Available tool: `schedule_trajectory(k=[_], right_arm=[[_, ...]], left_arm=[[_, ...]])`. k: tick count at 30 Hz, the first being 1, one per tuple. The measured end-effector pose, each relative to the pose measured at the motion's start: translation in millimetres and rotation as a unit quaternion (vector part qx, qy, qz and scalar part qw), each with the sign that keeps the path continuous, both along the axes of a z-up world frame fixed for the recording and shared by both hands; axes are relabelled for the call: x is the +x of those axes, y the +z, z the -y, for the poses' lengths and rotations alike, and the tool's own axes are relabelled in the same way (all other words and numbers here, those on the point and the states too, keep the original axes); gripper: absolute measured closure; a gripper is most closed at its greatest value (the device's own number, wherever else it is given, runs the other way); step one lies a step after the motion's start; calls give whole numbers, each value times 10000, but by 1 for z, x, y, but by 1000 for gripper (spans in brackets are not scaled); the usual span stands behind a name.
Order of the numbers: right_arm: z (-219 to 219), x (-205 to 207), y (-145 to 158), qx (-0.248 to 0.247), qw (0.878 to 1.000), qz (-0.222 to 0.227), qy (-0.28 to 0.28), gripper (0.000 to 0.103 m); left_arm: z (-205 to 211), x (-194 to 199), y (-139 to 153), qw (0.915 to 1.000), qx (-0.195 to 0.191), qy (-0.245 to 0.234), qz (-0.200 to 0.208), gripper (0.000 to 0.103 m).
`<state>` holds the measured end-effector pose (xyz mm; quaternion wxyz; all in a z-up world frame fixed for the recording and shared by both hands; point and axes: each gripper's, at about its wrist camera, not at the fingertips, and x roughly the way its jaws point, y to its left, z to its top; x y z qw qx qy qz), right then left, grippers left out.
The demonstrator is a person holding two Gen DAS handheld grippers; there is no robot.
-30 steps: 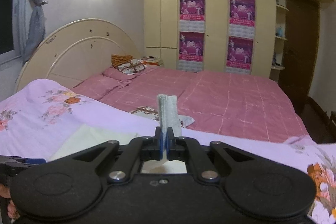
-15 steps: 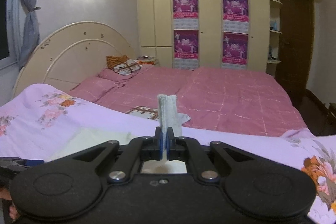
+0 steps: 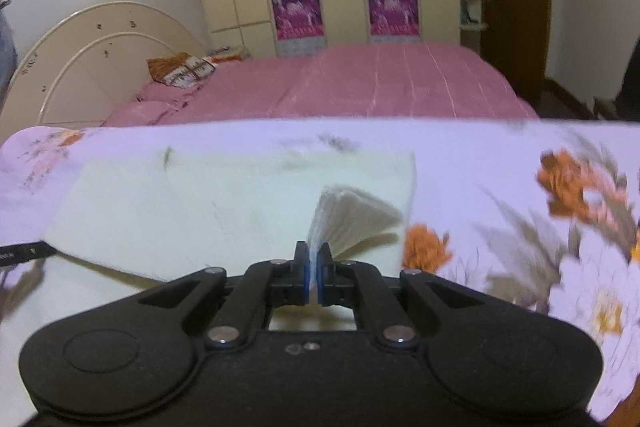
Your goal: Fold small clothes
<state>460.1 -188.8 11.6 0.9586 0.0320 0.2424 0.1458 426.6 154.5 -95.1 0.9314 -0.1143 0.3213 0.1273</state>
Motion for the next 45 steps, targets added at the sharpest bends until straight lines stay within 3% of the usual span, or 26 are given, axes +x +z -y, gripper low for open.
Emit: schedule_trajectory(k=[5,8,10,11,12,16,19,21,22,24,27,33,45], right_arm=[[11,4,-12,222,9994,-240,-112,96],[22,7,-14,574,9972,-400,-252,84],[33,12,-15,954,9936,-527,-305,88],[35,16,-14,1076,9920,-580,-306,97],[32,21,-8,1016,9929,-557,-275,97],[4,19,48,409,9979,490,79,97],[2,5,88,585,9902,1246,232,97],[12,-4,87,777,9858,1471,241,97],[19,2,73,793,9892,1224,122,97],[30,25,25,732,9970,126,-211,97],[38,29,-19,649,9970,-291,-291,97],[45,24,-26,896,9953,-213,-307,97],[40,16,-25,742,9965,-217,-305,97]], left_arm=[[1,-2,-1,10000,51,-41,9,31],[4,-3,-1,9999,88,-46,21,31],[5,-3,-1,9999,127,-51,27,31],[6,-3,-2,9999,144,-52,33,31],[6,-4,-2,9999,157,-51,36,31],[8,-4,-1,9998,183,-42,43,31],[8,-6,-2,9998,160,-29,77,31],[7,-7,-2,9999,127,-15,110,31],[7,-7,-2,9999,118,-15,118,31],[7,-8,-2,9999,115,-20,125,31],[6,-8,-3,9998,117,-21,132,31],[9,-7,-3,9998,196,-31,92,31],[8,-7,-2,9998,169,-60,100,31]])
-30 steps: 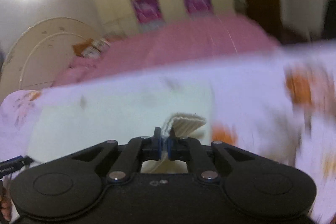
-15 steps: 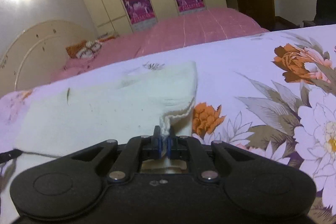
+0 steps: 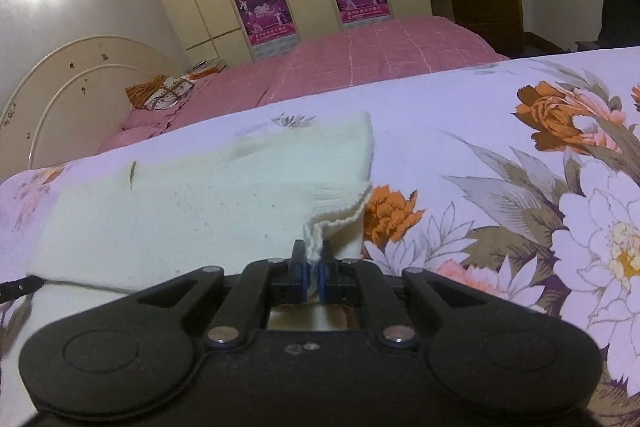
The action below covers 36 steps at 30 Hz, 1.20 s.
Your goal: Fold small clothes
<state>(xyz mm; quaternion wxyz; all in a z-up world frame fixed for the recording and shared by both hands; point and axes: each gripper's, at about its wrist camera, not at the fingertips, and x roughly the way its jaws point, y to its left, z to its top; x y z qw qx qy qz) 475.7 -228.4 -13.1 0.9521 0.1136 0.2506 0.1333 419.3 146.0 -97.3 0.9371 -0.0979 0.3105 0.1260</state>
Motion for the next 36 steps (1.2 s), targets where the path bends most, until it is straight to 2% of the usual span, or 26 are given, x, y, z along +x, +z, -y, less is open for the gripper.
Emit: schedule_trajectory(k=[4,5,6,7,9,12,14,16,20,23,27,30,33,36], right_arm=[[0,-2,-2,-138,9999,50,-22,97],[1,-6,2,-167,9997,97,-121,86],[4,-14,8,-260,9989,264,-299,74],[7,-20,12,-328,9979,414,-382,71],[12,-27,21,-356,9966,651,-346,71],[1,-14,22,-462,9972,576,-125,76],[-12,-4,19,-507,9976,464,-24,78],[-22,4,13,-585,9976,360,61,79],[-16,9,7,-829,9963,222,-47,84],[1,5,8,-922,9954,204,-154,76],[12,3,17,-648,9967,470,-153,77],[2,15,23,-493,9973,543,-68,78],[-16,30,26,-551,9967,571,149,78],[-33,45,22,-731,9954,495,380,78]], left_arm=[[-4,-1,8,9994,67,-274,-199,31],[-7,-9,16,9997,71,-205,-125,31],[-7,-21,26,9995,206,-200,140,31],[-3,-28,35,9984,348,-295,345,31],[11,-24,46,9962,425,-601,465,31],[40,6,39,9920,266,-1184,357,31],[52,24,26,9907,181,-1331,222,31],[57,34,12,9900,258,-1388,38,31],[50,26,4,9855,481,-1626,111,31],[45,25,11,9860,632,-1537,118,31],[38,48,29,9898,362,-1309,437,31],[43,81,33,9895,392,-1324,421,31],[38,117,23,9912,450,-1236,158,31],[17,134,8,9942,355,-1010,-49,31]])
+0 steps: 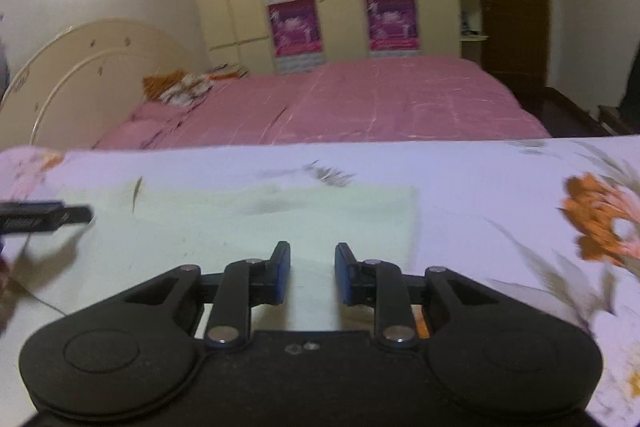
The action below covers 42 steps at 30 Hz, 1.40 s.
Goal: Fold small clothes
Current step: 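Open the right gripper and withdraw both tools from the sweater, then move both grippers over the sweater hem edge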
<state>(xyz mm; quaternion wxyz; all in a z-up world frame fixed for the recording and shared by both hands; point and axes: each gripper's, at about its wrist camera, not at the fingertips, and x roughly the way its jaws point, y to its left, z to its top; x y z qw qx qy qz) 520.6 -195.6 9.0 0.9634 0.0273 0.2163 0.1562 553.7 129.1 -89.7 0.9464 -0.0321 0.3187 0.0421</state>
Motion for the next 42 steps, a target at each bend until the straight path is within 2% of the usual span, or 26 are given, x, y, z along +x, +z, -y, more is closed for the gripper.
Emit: schedule_trajectory(k=[3,5,6,8,10,13,15,17,21,23,26,28,30,32,36,39,42], right_arm=[[0,9,-10,-228,9996,-47,-183,78],[8,12,-13,-81,9997,-36,-247,78],[9,13,-13,-66,9997,-32,-244,78],[6,12,-12,-166,9996,10,-240,77],[5,8,-12,-195,9995,28,-237,77],[7,-3,-5,-139,9995,143,-252,75],[7,-7,-4,-159,9995,192,-170,75],[4,-8,-10,-296,9994,73,-152,76],[5,-26,-17,-647,9976,135,-196,76],[6,-41,-15,-760,9965,257,-236,74],[-4,-56,-12,-768,9959,481,-30,73],[-15,-57,-12,-781,9959,447,100,74],[-22,-52,-18,-883,9959,165,47,74],[-23,-54,-25,-1032,9944,217,-4,74],[-14,-63,-27,-1020,9945,216,-26,74],[-18,-60,-27,-1098,9936,263,-47,73],[-20,-62,-27,-1121,9934,240,-75,72]], left_arm=[[-11,0,-4,9999,-134,-52,69,31],[-9,1,-6,9999,36,-165,36,31],[-10,1,-6,9998,0,-166,62,31],[-15,-1,-5,9998,-126,-115,130,31],[-13,-7,0,9998,-50,55,174,31],[4,-26,11,9983,31,-273,514,31],[18,-32,8,9977,254,-467,423,31],[21,-36,-5,9981,349,-483,166,31],[23,-65,3,9979,490,-340,270,31],[31,-76,9,9971,408,-491,415,31],[55,-80,7,9941,701,-715,412,31],[61,-80,-2,9948,681,-726,191,31],[53,-88,-5,9961,526,-683,188,31],[44,-94,-5,9973,367,-614,135,31],[42,-99,-6,9963,487,-694,126,30],[47,-99,-6,9963,565,-638,103,26],[52,-98,5,9966,653,-491,-49,26]])
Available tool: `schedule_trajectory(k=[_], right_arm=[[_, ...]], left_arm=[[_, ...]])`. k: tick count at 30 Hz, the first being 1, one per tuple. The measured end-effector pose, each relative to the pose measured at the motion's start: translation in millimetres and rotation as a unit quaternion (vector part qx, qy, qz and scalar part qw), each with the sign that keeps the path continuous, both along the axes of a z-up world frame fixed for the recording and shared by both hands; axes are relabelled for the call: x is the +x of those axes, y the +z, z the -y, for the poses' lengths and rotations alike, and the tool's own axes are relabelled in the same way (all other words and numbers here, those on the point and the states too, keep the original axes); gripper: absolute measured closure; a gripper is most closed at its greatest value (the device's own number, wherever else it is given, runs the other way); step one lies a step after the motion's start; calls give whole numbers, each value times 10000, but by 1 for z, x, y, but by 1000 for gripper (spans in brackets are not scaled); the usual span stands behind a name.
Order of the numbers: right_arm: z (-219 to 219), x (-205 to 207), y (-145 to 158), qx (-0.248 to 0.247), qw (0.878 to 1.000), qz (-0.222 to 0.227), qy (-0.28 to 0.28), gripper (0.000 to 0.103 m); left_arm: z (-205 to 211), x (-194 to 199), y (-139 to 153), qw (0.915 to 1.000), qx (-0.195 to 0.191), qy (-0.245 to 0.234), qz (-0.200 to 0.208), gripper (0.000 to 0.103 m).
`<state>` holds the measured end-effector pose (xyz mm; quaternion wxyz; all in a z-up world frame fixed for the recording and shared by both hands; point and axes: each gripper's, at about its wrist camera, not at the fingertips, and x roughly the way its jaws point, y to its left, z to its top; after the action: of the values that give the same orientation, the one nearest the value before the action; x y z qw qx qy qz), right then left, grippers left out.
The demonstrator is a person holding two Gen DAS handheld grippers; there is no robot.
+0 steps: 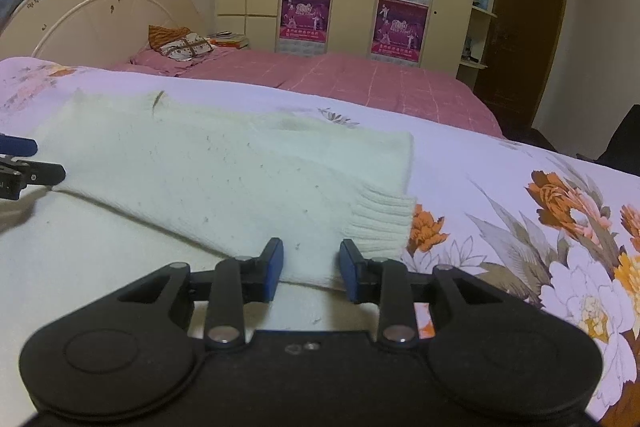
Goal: Fold small clothes
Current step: 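Move both grippers over the sweater hem edge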
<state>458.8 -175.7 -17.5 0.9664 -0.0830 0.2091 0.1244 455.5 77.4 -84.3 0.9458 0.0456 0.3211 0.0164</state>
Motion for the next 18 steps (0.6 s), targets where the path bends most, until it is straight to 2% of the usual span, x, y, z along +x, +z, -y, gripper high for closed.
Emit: schedule_trajectory(k=[2,3,4,5,7,8,13,18], right_arm=[[0,-9,8,-73,9999,-8,-87,69],[1,-17,13,-45,9997,190,-112,65],[2,-23,13,-8,9994,340,-108,61],[2,-19,9,-69,9996,202,-157,58],[2,-3,-2,-121,9992,-312,-238,55],[2,-4,-2,-121,9994,-226,-233,54],[15,-25,10,364,9989,-207,-223,58],[27,-53,10,510,9983,-196,-181,59]], left_arm=[[3,-11,10,9995,66,-13,307,25],[3,-10,8,9997,126,44,217,25],[2,-5,1,9998,129,112,-80,25],[1,-2,-5,9996,125,119,-214,25],[4,-6,-6,9994,287,57,-162,25],[5,-7,-4,9992,340,55,-200,25],[1,-23,7,9991,325,160,-203,25],[-3,-52,15,9990,373,188,-135,25]])
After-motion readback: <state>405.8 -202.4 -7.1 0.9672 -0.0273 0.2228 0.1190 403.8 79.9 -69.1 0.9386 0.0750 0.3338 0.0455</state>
